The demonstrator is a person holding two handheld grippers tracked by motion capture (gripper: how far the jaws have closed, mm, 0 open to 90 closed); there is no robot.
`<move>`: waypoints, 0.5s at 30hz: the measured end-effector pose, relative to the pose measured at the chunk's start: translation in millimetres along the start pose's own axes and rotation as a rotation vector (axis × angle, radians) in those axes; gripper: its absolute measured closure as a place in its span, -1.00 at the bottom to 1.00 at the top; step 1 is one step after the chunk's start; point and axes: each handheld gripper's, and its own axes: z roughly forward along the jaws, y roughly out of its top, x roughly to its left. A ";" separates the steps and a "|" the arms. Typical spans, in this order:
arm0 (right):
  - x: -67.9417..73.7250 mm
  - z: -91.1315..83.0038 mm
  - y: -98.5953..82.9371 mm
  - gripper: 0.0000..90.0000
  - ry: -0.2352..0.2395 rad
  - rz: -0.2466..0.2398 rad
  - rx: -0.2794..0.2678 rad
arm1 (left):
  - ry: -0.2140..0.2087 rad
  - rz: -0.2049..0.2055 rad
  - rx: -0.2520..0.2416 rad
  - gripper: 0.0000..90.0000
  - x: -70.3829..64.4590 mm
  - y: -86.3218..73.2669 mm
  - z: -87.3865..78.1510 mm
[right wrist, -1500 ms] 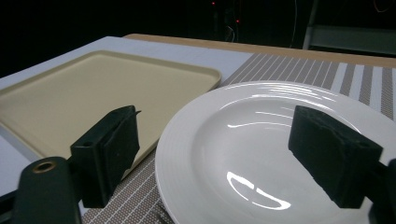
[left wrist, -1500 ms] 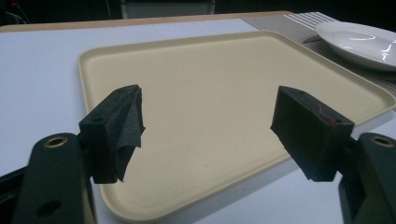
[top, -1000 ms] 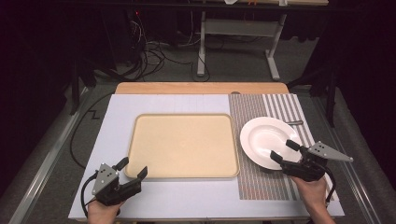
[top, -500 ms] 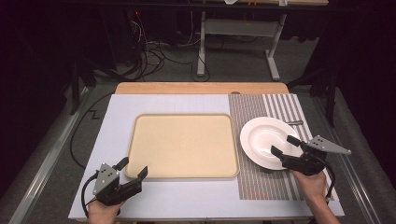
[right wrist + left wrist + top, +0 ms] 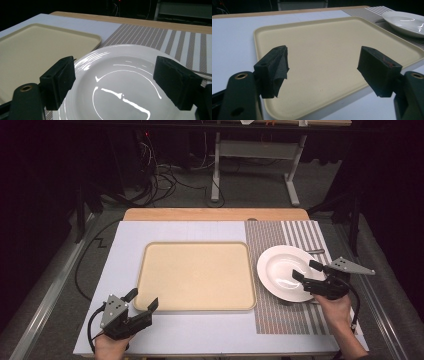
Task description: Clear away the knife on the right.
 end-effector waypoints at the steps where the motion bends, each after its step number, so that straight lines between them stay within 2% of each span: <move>1: 0.0 0.0 0.0 -0.59 0.000 0.000 0.000 | 0.000 0.000 0.000 -0.44 0.0 0.0 0.0; 10: -10.9 7.0 14.7 -0.52 -0.022 -0.007 0.051 | 0.003 -0.002 -0.004 -0.44 0.5 0.3 0.6; 15: -20.0 13.4 23.8 -0.47 -0.030 -0.022 0.125 | 0.005 -0.002 -0.004 -0.44 0.8 0.5 0.7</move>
